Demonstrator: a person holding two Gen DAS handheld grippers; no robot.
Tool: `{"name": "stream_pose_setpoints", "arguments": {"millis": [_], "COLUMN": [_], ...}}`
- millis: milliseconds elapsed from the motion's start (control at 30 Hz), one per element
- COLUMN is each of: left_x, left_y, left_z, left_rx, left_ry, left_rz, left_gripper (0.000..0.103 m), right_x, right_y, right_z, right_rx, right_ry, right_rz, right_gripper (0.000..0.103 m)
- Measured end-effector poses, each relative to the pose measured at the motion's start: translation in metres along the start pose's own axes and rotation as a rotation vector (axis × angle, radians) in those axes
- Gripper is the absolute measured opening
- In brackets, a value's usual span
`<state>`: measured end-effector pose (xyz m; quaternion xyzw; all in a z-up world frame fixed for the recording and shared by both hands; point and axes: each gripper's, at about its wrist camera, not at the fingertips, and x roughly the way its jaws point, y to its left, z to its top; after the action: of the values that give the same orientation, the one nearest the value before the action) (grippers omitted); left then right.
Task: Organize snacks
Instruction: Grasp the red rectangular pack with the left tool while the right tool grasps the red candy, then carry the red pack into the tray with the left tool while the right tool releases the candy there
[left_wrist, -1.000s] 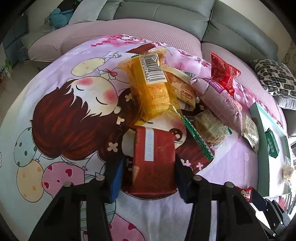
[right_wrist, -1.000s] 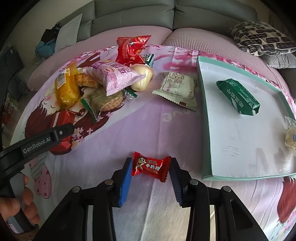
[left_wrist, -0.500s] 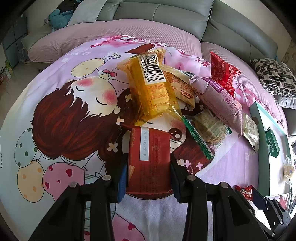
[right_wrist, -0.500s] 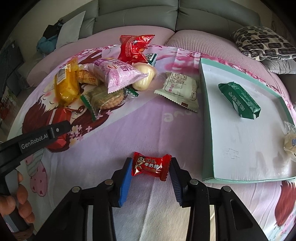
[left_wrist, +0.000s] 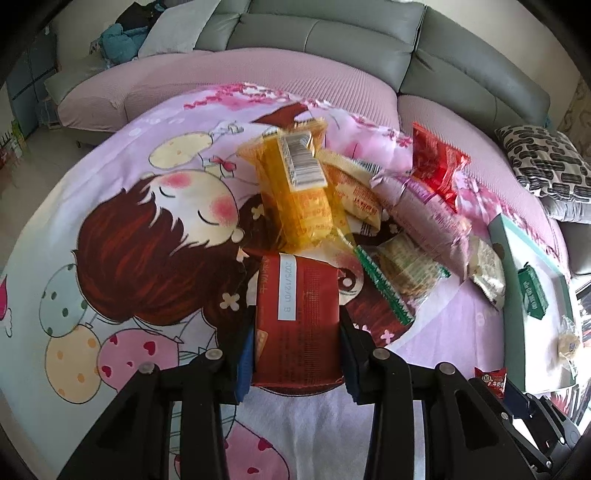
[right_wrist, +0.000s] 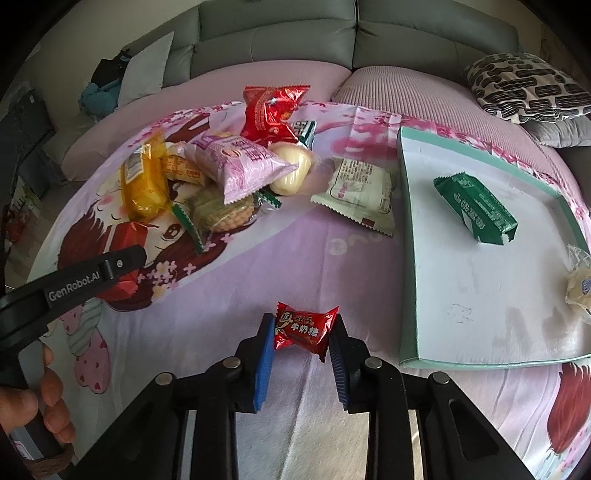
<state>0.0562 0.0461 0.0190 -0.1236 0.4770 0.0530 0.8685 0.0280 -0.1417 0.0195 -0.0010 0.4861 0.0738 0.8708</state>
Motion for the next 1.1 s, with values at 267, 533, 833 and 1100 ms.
{"name": "stream_pose_setpoints", "arguments": {"millis": [267, 533, 833, 1100], "left_x": [-0.022, -0.043, -0.060, -0.068], "left_y": [-0.005, -0.032, -0.108, -0.177], "left_z": [0.005, 0.005, -0.007, -0.026], "left_rx": [0.015, 0.078, 0.273, 0.446], "left_ry": [-0.061, -0.120, -0.151, -0.163], "left_rz": [-0.010, -0.057, -0.180, -0.254], "left_gripper": [0.041, 0.041, 0.041, 0.041], "right_x": [-0.019, -0.033, -0.058, -0.083], "right_y": [-0.003, -0.016, -0.071, -0.138], "right_z": [0.005, 0.008, 0.008, -0.003], "right_rx": [0.010, 0.045, 0.169, 0.319], "right_ry": [-0.056, -0.095, -0.148, -0.184], "right_rz": [0.011, 0.002, -0.102, -0.200], "right_gripper": [0.030, 0.030, 0.030, 0.030]}}
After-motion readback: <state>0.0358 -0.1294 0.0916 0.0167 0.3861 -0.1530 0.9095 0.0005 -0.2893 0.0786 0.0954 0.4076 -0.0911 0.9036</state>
